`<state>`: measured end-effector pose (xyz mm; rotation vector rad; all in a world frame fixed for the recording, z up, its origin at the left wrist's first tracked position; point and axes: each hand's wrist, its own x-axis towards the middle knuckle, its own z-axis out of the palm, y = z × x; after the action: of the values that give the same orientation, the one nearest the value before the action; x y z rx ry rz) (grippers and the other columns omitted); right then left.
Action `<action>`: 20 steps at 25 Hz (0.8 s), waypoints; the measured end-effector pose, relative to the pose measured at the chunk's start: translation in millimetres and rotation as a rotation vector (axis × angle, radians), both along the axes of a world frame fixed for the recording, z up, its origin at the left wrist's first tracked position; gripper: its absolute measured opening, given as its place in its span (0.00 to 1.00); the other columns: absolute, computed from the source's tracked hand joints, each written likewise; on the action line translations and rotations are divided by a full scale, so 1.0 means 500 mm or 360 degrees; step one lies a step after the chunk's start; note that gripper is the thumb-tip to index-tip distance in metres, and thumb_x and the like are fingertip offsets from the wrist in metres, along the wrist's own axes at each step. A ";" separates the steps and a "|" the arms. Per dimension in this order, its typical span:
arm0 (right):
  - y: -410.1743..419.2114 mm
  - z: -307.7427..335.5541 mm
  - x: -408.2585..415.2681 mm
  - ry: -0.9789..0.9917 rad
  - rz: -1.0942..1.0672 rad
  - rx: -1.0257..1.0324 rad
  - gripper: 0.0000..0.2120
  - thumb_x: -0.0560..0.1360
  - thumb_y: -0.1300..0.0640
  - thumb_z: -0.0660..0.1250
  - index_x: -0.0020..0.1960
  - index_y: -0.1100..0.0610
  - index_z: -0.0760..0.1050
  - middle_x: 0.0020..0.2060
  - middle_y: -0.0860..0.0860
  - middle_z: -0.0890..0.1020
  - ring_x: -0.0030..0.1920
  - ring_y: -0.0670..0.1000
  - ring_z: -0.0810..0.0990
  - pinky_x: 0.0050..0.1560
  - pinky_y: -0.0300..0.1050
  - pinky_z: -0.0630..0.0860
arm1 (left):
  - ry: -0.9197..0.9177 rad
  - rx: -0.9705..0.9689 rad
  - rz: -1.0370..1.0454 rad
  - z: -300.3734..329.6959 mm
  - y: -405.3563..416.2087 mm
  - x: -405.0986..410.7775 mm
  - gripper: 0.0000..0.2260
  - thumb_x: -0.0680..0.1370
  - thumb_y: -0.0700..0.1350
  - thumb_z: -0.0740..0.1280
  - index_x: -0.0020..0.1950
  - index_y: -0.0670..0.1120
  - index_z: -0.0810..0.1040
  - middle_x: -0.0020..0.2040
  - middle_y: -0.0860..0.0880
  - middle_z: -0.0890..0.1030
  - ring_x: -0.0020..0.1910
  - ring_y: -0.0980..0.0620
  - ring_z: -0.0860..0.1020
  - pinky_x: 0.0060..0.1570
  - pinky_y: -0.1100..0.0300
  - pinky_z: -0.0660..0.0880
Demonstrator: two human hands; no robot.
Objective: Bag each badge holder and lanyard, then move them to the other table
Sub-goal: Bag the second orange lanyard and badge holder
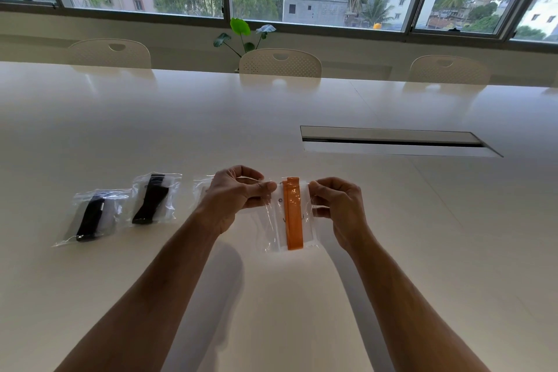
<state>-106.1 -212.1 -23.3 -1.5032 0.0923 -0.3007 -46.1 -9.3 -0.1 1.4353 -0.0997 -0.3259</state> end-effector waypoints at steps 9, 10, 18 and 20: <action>0.018 -0.020 -0.004 0.0160 0.0537 0.0370 0.16 0.75 0.47 0.67 0.55 0.58 0.73 0.45 0.53 0.81 0.45 0.52 0.82 0.46 0.47 0.80 | -0.0039 -0.0115 0.0021 0.009 0.010 -0.019 0.24 0.61 0.42 0.77 0.54 0.44 0.75 0.40 0.45 0.84 0.39 0.46 0.85 0.37 0.58 0.80; 0.024 -0.024 -0.004 0.0201 0.0633 0.0398 0.18 0.74 0.49 0.67 0.59 0.58 0.73 0.48 0.54 0.82 0.48 0.53 0.83 0.48 0.49 0.80 | -0.0030 -0.0137 0.0025 0.009 0.013 -0.020 0.24 0.61 0.42 0.77 0.54 0.43 0.75 0.41 0.44 0.84 0.40 0.46 0.84 0.37 0.58 0.80; 0.054 -0.044 0.011 0.0218 0.0607 0.0514 0.21 0.69 0.61 0.72 0.61 0.63 0.76 0.53 0.60 0.83 0.52 0.58 0.84 0.51 0.54 0.81 | -0.0339 0.0425 0.0390 -0.003 0.068 -0.012 0.08 0.73 0.43 0.73 0.49 0.44 0.78 0.45 0.46 0.84 0.47 0.46 0.83 0.43 0.59 0.80; 0.052 -0.046 0.018 0.0233 0.0484 0.0538 0.18 0.68 0.62 0.73 0.57 0.62 0.77 0.50 0.59 0.83 0.47 0.56 0.85 0.49 0.52 0.82 | -0.0699 0.1266 0.0731 -0.018 0.088 0.001 0.06 0.76 0.45 0.70 0.51 0.46 0.78 0.50 0.47 0.82 0.51 0.47 0.80 0.49 0.57 0.77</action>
<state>-97.3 -186.2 -46.3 -1.1800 0.0280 0.0689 -45.3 34.6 -8.9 2.2415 0.0129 0.3839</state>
